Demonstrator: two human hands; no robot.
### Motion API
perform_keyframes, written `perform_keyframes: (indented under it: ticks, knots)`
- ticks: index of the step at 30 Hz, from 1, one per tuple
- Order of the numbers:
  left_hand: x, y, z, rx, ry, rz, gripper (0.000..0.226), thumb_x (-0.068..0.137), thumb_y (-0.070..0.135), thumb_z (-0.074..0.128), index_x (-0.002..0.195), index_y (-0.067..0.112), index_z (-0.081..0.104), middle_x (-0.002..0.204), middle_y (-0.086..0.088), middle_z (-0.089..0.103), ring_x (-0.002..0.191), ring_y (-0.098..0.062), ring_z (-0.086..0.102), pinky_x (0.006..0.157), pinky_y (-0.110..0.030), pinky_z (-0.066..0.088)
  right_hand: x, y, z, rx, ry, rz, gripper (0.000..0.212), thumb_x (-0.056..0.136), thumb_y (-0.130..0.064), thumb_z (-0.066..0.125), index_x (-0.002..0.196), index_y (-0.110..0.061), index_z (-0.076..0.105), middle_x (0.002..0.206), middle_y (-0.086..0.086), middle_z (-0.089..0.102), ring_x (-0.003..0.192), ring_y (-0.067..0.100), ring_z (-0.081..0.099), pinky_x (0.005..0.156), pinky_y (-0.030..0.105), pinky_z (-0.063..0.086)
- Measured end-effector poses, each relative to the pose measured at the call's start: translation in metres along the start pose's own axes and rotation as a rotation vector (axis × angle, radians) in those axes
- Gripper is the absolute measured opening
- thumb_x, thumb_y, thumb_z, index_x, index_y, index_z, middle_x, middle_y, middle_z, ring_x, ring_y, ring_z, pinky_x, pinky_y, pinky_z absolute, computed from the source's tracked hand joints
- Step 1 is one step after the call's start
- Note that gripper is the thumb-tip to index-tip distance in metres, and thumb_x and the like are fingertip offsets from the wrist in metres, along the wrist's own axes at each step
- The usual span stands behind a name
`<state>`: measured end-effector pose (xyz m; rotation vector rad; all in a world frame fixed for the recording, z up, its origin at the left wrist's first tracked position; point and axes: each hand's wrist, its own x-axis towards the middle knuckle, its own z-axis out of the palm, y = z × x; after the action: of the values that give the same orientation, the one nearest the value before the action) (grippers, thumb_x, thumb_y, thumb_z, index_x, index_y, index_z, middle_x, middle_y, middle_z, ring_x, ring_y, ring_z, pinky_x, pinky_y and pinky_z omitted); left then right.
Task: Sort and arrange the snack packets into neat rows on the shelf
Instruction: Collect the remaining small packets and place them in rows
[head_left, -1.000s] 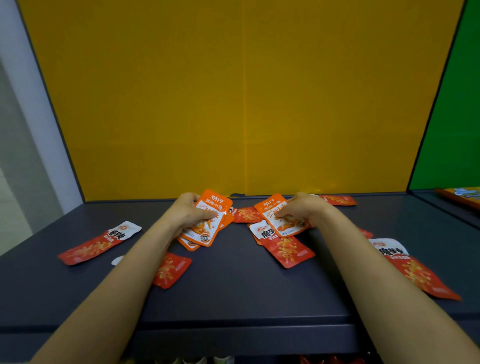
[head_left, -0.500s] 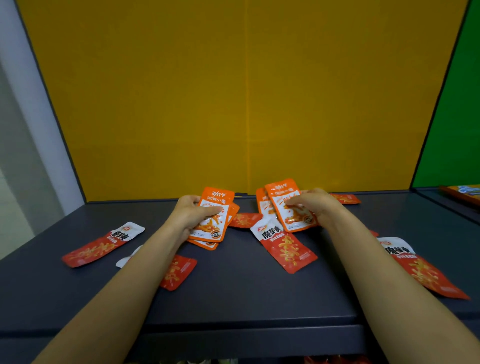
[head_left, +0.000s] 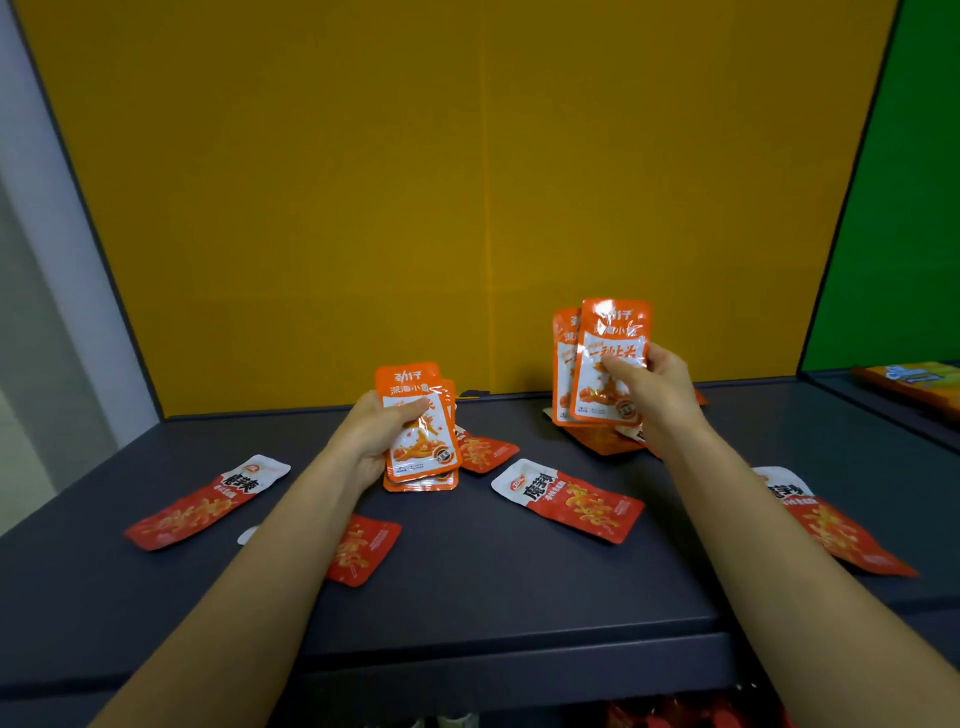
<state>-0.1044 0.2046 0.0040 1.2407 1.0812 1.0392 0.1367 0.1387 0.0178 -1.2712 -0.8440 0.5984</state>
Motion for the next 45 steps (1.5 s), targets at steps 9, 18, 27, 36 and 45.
perform_keyframes:
  ticks: [9, 18, 27, 36, 45]
  knots:
    - [-0.034, 0.043, 0.014, -0.248, -0.022, 0.144, 0.010, 0.091, 0.008, 0.053, 0.083, 0.013, 0.056, 0.052, 0.002, 0.070, 0.047, -0.009, 0.067, 0.044, -0.029, 0.055, -0.053, -0.039, -0.069, 0.218, 0.028, -0.049, 0.010, 0.091, -0.010, 0.056, 0.100, -0.013, 0.060, 0.096, 0.005, 0.069, 0.082, 0.018, 0.069, 0.069, 0.034, 0.057]
    - [-0.115, 0.058, 0.163, -0.067, -0.324, 0.199, 0.005, 0.088, 0.013, 0.059, 0.085, 0.017, 0.058, 0.061, 0.003, 0.072, 0.049, -0.008, 0.068, 0.042, -0.023, 0.054, -0.098, -0.051, -0.216, 0.422, 0.099, 0.016, 0.012, 0.091, -0.003, 0.050, 0.089, -0.009, 0.060, 0.065, -0.002, 0.074, 0.058, 0.011, 0.071, 0.055, 0.027, 0.059]
    - [-0.195, -0.001, 0.391, -0.104, -0.768, 0.106, 0.011, 0.087, 0.008, 0.060, 0.096, 0.012, 0.056, 0.073, -0.004, 0.072, 0.054, -0.010, 0.069, 0.049, -0.023, 0.056, -0.173, -0.045, -0.441, 0.299, 0.387, 0.081, 0.009, 0.088, -0.005, 0.054, 0.091, -0.009, 0.062, 0.069, 0.002, 0.075, 0.060, 0.015, 0.072, 0.059, 0.032, 0.059]
    - [-0.277, -0.089, 0.579, 0.026, -1.027, -0.058, 0.023, 0.088, 0.011, 0.060, 0.109, 0.005, 0.055, 0.091, -0.012, 0.069, 0.067, -0.017, 0.070, 0.057, -0.028, 0.057, -0.246, -0.012, -0.616, 0.327, 0.668, 0.168, 0.010, 0.089, -0.002, 0.053, 0.093, -0.005, 0.062, 0.069, 0.005, 0.075, 0.058, 0.018, 0.072, 0.053, 0.032, 0.059]
    - [-0.301, -0.126, 0.748, 0.085, -1.161, -0.116, 0.030, 0.088, 0.012, 0.060, 0.115, 0.003, 0.051, 0.099, -0.016, 0.068, 0.081, -0.026, 0.069, 0.065, -0.033, 0.058, -0.250, 0.005, -0.742, 0.366, 0.872, 0.118, 0.011, 0.089, 0.001, 0.051, 0.092, -0.003, 0.061, 0.066, 0.006, 0.074, 0.056, 0.018, 0.071, 0.049, 0.031, 0.058]
